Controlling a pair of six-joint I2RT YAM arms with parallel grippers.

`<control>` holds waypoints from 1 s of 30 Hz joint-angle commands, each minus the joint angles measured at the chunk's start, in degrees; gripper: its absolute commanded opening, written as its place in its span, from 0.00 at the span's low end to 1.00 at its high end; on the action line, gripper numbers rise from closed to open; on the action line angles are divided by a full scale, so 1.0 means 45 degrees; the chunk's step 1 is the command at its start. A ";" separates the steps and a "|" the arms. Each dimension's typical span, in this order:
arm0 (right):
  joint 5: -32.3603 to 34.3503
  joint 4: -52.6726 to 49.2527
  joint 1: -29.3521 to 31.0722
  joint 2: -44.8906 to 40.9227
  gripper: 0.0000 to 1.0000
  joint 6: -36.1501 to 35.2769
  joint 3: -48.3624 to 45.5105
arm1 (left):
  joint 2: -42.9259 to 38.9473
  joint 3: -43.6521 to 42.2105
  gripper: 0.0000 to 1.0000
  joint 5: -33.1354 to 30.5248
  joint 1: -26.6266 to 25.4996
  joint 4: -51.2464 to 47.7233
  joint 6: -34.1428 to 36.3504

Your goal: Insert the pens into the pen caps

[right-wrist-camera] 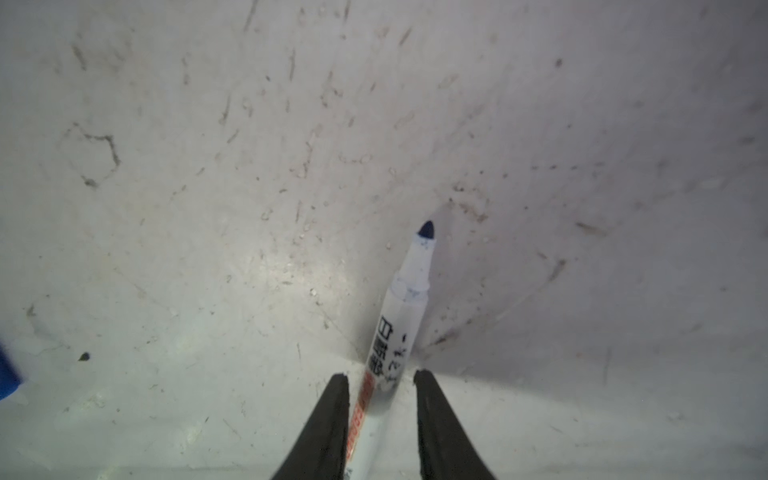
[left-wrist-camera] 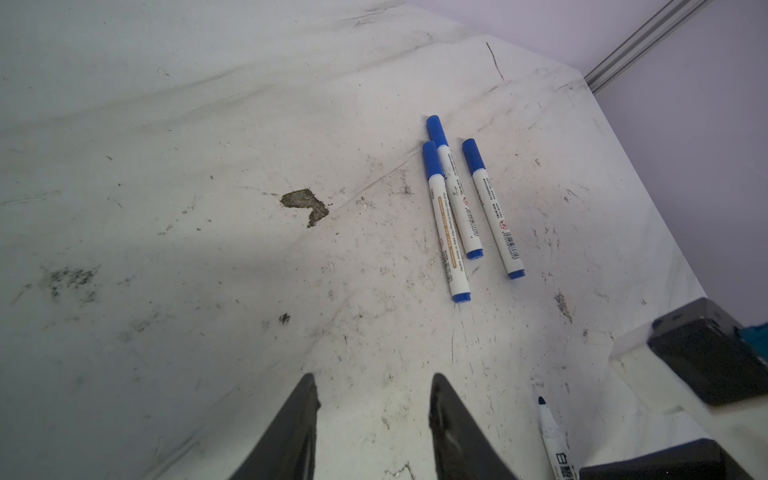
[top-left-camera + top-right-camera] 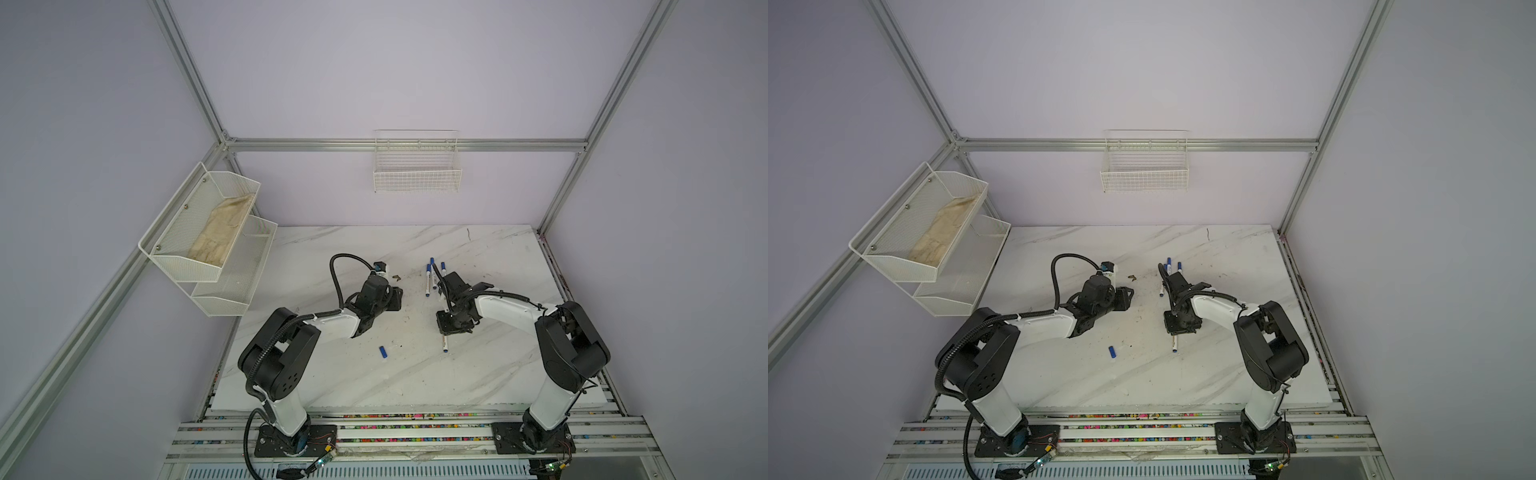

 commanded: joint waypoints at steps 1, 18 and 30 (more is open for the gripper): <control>0.0357 0.0247 0.0015 0.0407 0.22 0.0082 -0.0105 | -0.0090 -0.0093 0.43 0.0160 0.0056 0.0457 -0.0079; -0.2768 0.4639 -0.1878 -0.0494 0.00 0.0720 0.2212 | -0.1672 -0.1589 0.48 0.6012 0.0924 0.3594 0.0020; -0.5713 0.6606 -0.2093 -0.1146 0.00 0.0988 0.1484 | -0.0799 0.0032 0.64 0.8929 0.0669 0.3607 0.0175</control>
